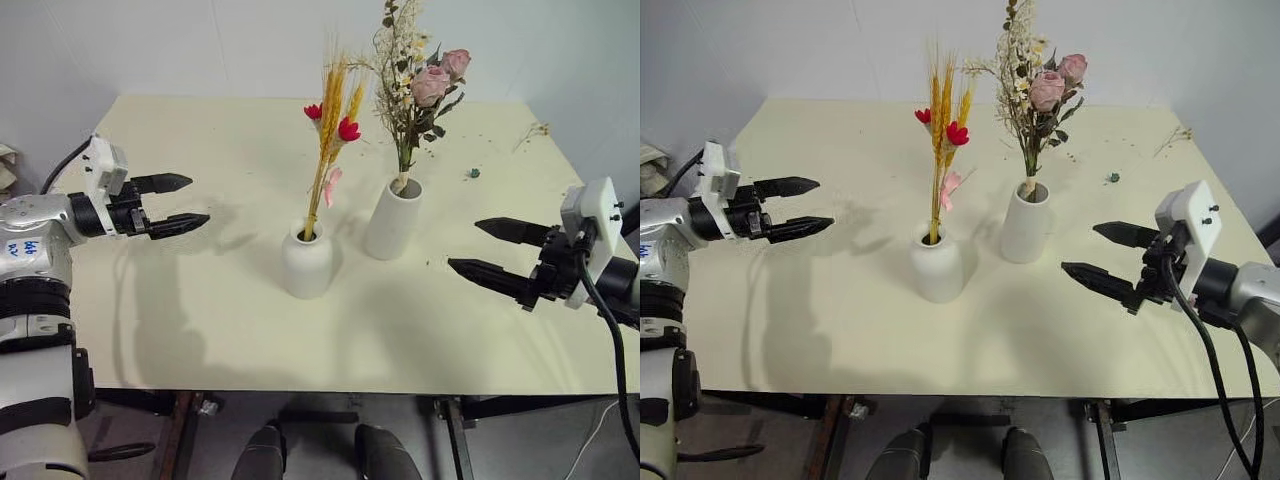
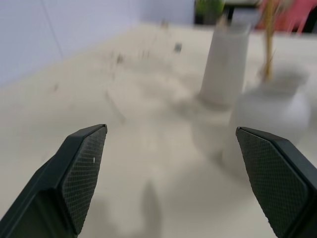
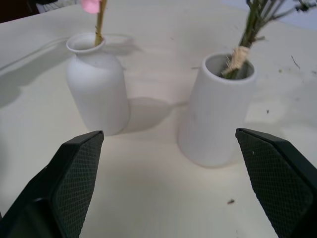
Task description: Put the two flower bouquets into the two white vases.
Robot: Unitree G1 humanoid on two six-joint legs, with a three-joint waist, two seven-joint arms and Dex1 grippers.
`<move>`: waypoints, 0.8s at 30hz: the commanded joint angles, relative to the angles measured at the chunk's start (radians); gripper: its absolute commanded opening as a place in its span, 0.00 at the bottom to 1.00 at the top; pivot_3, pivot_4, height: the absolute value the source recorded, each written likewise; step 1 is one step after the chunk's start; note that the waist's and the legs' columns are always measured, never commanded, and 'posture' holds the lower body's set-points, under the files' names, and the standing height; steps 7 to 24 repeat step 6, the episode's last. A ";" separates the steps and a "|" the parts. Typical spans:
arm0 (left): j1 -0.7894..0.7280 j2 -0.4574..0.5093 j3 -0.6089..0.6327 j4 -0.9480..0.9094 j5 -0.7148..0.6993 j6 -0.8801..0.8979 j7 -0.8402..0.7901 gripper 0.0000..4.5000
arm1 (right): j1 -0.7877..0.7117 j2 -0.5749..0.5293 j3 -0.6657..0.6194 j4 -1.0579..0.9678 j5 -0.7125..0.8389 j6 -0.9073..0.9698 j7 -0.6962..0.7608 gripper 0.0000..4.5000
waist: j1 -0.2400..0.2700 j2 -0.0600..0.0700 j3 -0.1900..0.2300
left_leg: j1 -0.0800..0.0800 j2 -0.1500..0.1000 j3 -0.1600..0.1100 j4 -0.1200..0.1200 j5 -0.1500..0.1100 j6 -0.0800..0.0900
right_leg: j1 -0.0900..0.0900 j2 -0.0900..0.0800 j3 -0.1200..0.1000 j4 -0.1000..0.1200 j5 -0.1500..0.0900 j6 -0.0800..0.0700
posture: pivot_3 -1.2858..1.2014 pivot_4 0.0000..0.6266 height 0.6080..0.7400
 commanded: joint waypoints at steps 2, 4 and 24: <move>-0.093 -0.005 0.004 0.086 0.032 -0.081 -0.033 0.99 | 0.020 -0.010 -0.083 -0.070 0.050 0.023 -0.038 1.00 | 0.005 0.000 0.000 | 0.000 0.000 0.000 0.000 -0.001 0.000 | -0.001 0.000 0.000 0.001 0.006 0.012 | 0.52 0.24 1.00; -0.116 -0.015 0.005 0.118 0.041 -0.101 -0.038 0.99 | 0.025 -0.004 -0.088 -0.083 0.063 0.028 -0.053 1.00 | 0.006 0.000 0.000 | 0.000 0.000 0.000 0.000 -0.001 0.000 | -0.001 0.001 -0.001 0.001 0.007 0.013 | 0.52 0.24 1.00; -0.129 -0.025 0.013 0.128 0.034 -0.107 -0.049 0.99 | 0.024 0.003 -0.087 -0.095 0.077 0.031 -0.072 1.00 | 0.006 0.000 0.000 | 0.000 0.000 0.000 0.000 -0.001 0.000 | -0.001 0.001 -0.001 0.001 0.007 0.013 | 0.52 0.24 1.00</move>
